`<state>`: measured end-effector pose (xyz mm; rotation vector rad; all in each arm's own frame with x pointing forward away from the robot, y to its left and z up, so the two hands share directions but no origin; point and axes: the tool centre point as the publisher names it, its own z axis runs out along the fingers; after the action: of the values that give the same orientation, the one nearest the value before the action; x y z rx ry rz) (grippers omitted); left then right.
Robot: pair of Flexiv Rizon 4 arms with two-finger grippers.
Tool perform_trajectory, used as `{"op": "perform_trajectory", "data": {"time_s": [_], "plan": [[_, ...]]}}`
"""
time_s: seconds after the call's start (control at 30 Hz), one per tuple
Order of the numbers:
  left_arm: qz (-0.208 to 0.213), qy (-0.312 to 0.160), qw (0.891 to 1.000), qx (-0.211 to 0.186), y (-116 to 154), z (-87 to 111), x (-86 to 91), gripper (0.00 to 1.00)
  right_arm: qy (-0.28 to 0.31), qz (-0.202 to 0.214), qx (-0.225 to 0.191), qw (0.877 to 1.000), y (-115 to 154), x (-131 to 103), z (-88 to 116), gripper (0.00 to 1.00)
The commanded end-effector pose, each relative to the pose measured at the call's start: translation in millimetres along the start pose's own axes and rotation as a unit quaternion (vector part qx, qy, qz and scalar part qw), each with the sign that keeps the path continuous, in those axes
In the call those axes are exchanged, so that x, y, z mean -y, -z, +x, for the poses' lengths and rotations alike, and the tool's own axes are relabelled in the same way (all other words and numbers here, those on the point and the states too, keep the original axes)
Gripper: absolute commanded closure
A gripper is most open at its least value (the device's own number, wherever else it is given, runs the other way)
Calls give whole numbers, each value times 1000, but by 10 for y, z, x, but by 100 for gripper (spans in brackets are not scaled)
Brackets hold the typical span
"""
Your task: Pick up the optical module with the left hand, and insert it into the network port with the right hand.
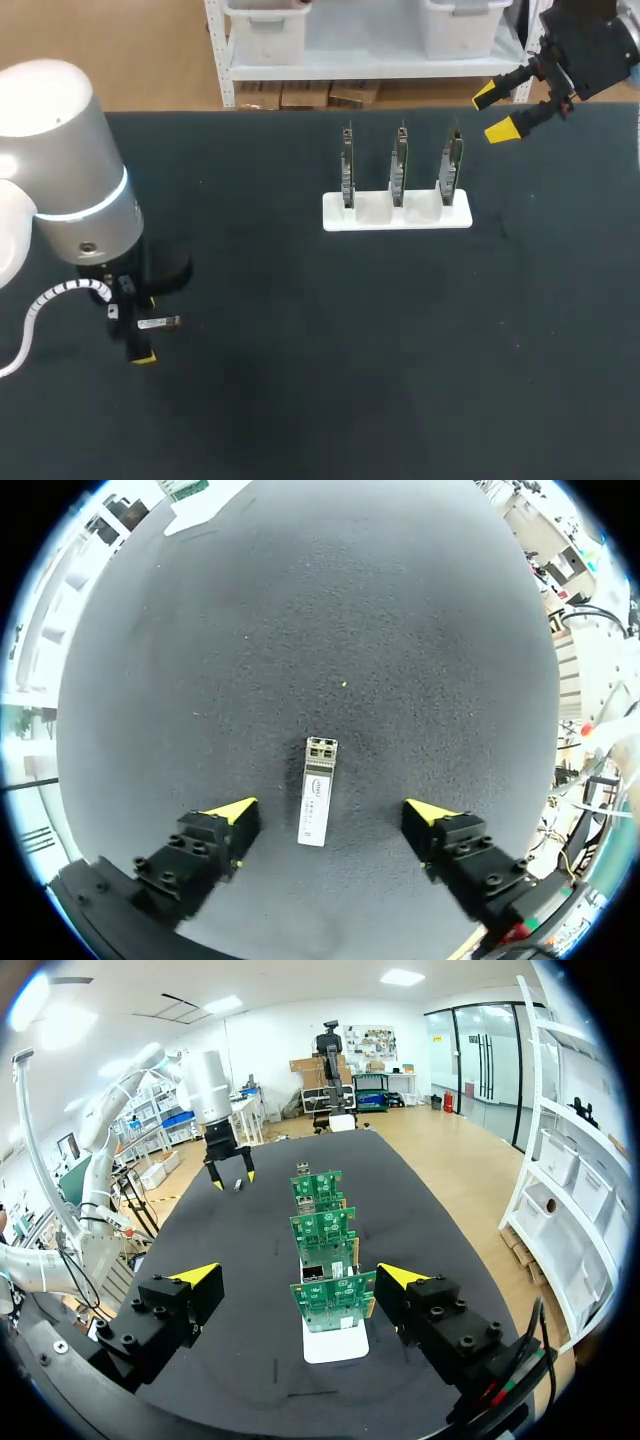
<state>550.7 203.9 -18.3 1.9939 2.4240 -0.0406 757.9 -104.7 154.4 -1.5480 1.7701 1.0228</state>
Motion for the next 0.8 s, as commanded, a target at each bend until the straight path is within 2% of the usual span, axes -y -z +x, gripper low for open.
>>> {"op": "perform_trajectory", "data": {"time_s": [0.03, 0.07, 0.1, 0.17, 0.2, 0.5, 0.8], "plan": [[6, 2, 1000, -1, -45, -5, -50, 53, 0, 1, 0, 1000, -3, -2, -2, 0], [6, 3, 1000, -1, -47, -3, -52, 61, 0, 1, 0, 1000, -3, -2, -2, 0], [7, 3, 1000, -1, -50, -1, -54, 73, 0, 1, 0, 1000, -3, -2, -2, 0], [10, 5, 1000, -1, -55, 2, -58, 85, 0, 1, 0, 1000, -3, -2, -2, 0], [12, 6, 1000, 0, -58, 3, -61, 99, 0, 1, 0, 1000, -3, -2, -2, 0], [13, 9, 1000, 2, -67, 22, -74, 100, 0, 1, 0, 1000, -3, -2, -2, 0], [7, 22, 1000, 22, 16, 68, -128, 100, 0, 1, 0, 1000, -3, -2, -2, 0]]}}
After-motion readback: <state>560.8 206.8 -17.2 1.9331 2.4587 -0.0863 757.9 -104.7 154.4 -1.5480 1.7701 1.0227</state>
